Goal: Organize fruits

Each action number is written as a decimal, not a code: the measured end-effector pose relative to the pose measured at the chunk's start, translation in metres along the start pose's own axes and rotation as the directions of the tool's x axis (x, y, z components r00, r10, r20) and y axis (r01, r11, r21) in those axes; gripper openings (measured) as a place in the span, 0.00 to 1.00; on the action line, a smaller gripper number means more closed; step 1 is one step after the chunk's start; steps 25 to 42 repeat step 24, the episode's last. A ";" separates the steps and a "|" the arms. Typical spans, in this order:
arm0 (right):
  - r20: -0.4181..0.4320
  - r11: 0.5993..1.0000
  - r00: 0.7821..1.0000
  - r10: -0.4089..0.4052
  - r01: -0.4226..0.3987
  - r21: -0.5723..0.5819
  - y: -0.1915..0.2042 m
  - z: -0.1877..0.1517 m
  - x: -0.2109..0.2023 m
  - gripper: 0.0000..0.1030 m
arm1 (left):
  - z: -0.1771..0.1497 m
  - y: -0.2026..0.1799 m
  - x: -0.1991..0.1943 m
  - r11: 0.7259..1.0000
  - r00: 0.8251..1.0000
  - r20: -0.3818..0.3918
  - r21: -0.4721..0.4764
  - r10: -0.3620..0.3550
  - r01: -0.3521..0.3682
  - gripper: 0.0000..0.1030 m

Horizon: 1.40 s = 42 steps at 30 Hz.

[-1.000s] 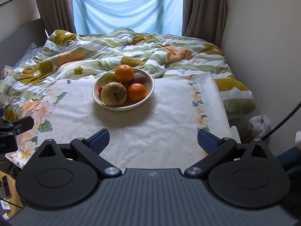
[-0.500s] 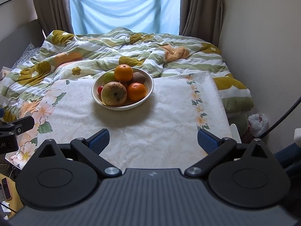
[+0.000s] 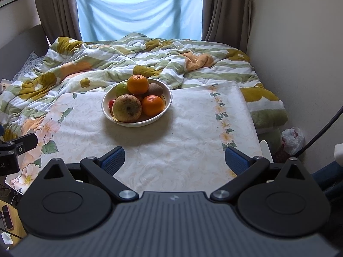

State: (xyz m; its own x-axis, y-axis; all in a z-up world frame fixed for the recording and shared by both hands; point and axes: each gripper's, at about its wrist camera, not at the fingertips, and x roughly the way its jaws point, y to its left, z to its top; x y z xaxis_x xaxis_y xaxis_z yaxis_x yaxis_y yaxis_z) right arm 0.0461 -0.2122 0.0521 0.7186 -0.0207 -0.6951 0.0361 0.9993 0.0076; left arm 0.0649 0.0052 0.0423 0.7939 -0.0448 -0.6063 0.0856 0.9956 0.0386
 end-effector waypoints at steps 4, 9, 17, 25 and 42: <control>0.001 1.000 1.000 0.002 -0.002 0.000 -0.002 0.000 0.000 1.00 | -0.001 -0.001 -0.001 1.000 1.000 -0.001 -0.001 0.007 -0.007 1.00; 0.001 1.000 1.000 0.004 -0.004 -0.001 -0.002 0.000 0.000 1.00 | -0.002 -0.001 -0.003 1.000 1.000 0.000 -0.009 0.016 -0.016 1.00; 0.005 1.000 1.000 0.009 -0.009 -0.003 -0.001 -0.001 -0.002 1.00 | -0.003 0.000 -0.005 1.000 1.000 0.001 -0.025 0.002 -0.002 1.00; 0.003 0.999 1.000 0.018 -0.018 0.028 -0.012 -0.001 0.000 1.00 | -0.004 0.000 -0.011 1.000 0.999 0.039 -0.028 0.003 -0.002 1.00; 0.003 0.999 1.000 0.018 -0.018 0.028 -0.012 -0.001 0.000 1.00 | -0.004 0.000 -0.011 1.000 0.999 0.039 -0.028 0.003 -0.002 1.00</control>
